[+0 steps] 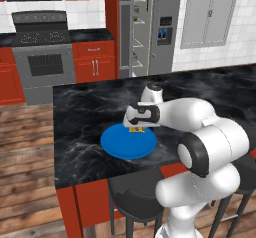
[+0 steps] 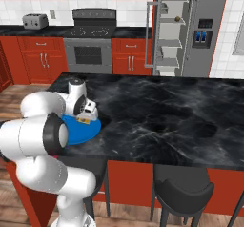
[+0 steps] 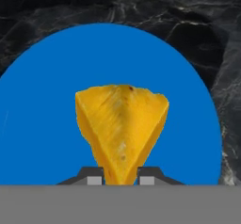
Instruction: Take the cheese, steak, and potato from the fridge and place them on the plate on the dining counter to create an appetizer plate.
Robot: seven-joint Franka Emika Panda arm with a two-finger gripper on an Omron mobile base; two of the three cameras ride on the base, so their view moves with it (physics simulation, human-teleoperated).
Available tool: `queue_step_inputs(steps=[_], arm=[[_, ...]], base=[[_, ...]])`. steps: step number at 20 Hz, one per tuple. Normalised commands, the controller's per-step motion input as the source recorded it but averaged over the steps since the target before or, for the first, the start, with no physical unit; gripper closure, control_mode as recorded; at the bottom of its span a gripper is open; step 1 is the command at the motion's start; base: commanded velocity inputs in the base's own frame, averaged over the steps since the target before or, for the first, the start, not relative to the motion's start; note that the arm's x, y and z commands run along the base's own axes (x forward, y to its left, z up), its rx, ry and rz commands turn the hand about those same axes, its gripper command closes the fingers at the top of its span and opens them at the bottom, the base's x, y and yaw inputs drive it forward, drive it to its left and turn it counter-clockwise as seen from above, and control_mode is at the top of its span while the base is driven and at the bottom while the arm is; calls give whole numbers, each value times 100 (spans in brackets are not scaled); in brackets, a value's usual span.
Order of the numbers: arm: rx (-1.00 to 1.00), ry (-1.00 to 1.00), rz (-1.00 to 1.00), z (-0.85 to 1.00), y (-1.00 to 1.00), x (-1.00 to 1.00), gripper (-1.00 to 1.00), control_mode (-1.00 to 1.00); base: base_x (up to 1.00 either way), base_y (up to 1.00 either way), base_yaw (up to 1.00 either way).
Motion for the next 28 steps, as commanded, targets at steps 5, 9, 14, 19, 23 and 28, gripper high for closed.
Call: queue_step_inputs(steps=[5, 9, 14, 19, 23, 28], arm=[[0, -3, 0, -39, 7, 30, 100, -100], [0, -1, 0, -22, 0, 35, 100, -100], [0, 0, 0, -15, 0, 30, 100, -100], [-5, -1, 0, -9, 19, -5, -100, -100], [-7, -11, 0, 1, 9, -60, -100, -100], [-1, -15, -6, 62, -17, -87, -100, -100]], base=[[0, 0, 0], [0, 0, 0], [0, 0, 0], [0, 0, 0], [0, 0, 0], [0, 0, 0]])
